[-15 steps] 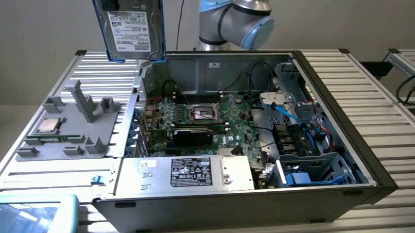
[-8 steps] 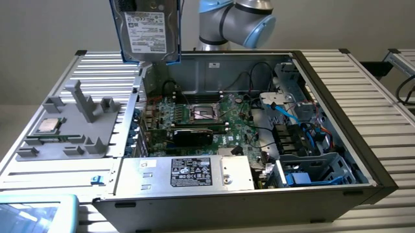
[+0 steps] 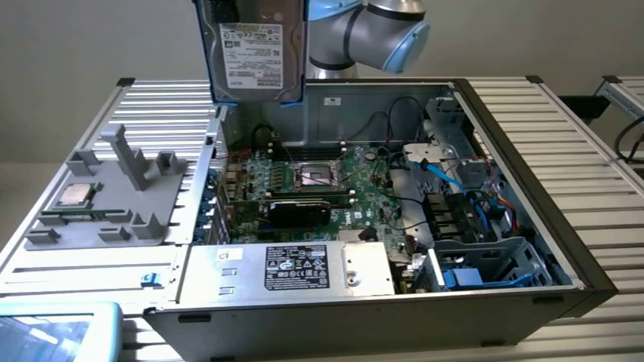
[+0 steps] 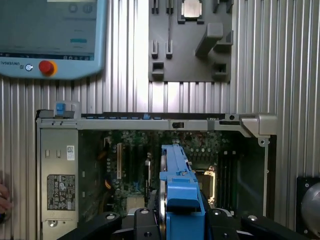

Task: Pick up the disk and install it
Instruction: 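Pick up the disk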

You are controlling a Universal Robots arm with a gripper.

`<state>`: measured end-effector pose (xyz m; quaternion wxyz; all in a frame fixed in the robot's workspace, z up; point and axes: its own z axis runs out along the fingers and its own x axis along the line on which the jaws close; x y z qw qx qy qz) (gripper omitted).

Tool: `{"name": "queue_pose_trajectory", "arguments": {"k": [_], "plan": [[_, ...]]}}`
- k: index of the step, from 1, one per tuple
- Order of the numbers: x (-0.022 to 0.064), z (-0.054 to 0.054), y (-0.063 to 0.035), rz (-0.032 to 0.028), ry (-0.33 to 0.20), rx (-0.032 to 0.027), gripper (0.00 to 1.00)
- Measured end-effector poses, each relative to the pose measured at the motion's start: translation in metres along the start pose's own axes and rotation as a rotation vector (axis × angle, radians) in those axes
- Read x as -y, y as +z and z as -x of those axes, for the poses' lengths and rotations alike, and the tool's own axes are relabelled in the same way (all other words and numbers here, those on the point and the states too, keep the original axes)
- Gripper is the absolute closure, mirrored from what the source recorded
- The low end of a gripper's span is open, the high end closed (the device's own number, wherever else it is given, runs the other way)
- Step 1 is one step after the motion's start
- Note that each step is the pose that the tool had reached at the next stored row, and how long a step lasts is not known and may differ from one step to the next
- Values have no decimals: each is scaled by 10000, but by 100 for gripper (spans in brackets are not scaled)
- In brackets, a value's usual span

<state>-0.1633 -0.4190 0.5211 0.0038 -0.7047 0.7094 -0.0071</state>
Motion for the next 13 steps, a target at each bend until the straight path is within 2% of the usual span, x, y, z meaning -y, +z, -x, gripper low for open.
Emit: {"name": "queue_pose_trajectory", "arguments": {"k": [5,13], "plan": [[192,-104,-14,1,1,2,63],[553,-206,-48,2,1,2,63]]}}
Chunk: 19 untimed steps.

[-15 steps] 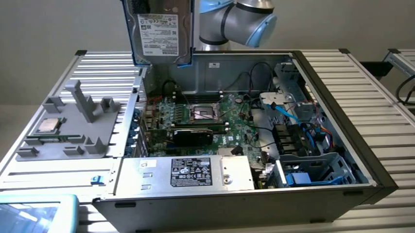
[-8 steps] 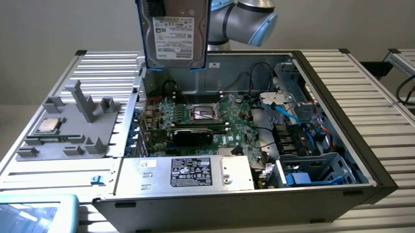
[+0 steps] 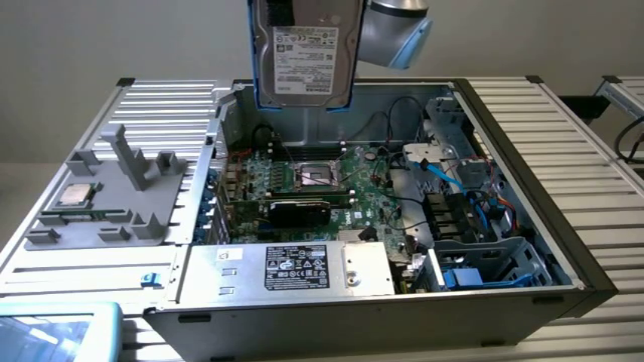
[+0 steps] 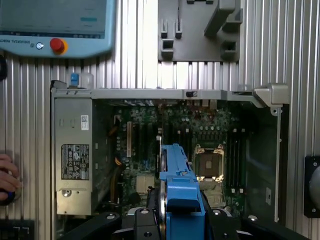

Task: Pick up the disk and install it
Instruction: 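Pick up the disk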

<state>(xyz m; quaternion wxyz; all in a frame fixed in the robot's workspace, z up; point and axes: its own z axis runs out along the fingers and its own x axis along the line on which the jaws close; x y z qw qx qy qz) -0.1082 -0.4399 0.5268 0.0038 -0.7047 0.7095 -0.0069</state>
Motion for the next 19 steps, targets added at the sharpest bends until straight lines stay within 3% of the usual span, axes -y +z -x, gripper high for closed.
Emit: {"name": "queue_pose_trajectory", "arguments": {"k": [19], "plan": [[709,-245,-86,0,0,1,63]]}}
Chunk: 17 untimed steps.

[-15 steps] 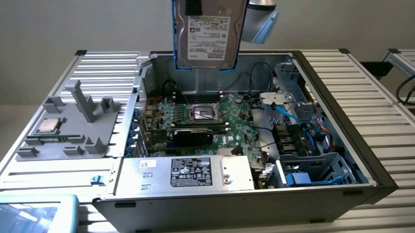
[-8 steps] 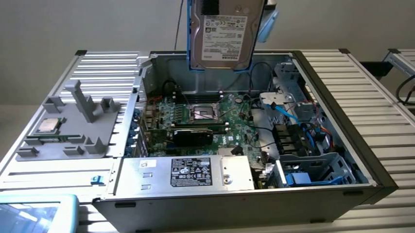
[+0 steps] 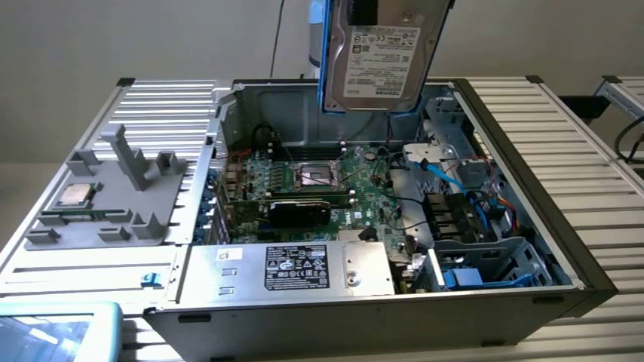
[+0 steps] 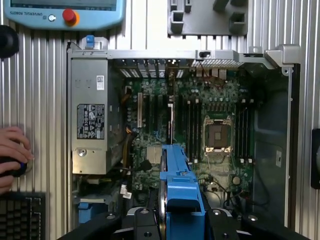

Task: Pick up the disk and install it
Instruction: 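Pick up the disk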

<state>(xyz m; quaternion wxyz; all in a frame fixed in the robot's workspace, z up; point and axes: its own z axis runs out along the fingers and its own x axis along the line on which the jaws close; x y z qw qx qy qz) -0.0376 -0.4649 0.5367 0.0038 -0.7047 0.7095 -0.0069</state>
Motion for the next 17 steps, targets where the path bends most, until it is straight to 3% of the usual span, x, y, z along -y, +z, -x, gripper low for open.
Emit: {"name": "queue_pose_trajectory", "arguments": {"k": [12,17], "plan": [[401,-203,-5,0,0,-3,63],[514,-278,-11,0,0,-11,63]]}}
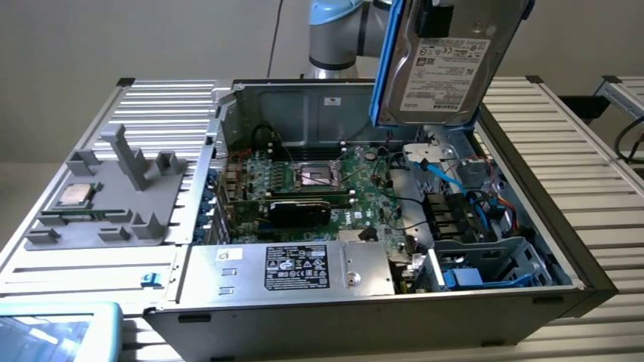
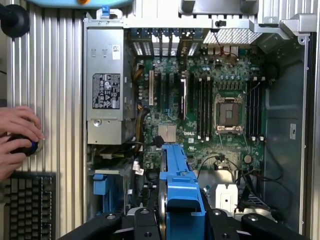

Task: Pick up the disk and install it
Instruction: 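Pick up the disk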

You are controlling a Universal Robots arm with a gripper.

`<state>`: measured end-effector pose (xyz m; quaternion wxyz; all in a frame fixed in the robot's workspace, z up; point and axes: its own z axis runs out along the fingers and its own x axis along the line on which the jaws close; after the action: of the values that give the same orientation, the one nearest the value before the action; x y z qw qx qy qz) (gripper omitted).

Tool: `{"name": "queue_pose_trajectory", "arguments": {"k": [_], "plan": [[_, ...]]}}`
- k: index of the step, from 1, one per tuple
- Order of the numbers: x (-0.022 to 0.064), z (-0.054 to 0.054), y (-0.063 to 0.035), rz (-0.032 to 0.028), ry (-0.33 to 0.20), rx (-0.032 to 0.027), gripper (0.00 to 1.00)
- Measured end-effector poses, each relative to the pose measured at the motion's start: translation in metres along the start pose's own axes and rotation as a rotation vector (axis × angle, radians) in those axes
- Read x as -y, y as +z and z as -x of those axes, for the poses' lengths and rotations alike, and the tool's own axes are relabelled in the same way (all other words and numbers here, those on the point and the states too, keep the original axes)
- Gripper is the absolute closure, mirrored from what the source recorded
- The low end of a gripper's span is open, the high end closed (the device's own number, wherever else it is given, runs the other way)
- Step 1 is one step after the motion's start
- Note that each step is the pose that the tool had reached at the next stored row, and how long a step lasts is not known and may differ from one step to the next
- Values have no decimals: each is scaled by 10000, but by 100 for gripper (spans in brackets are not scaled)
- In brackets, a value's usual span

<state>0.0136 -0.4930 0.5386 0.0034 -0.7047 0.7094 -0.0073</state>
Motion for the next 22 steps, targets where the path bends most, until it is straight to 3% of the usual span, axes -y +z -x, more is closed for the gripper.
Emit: {"name": "queue_pose_trajectory", "arguments": {"k": [22], "plan": [[377,-382,-8,0,-1,-19,63]]}}
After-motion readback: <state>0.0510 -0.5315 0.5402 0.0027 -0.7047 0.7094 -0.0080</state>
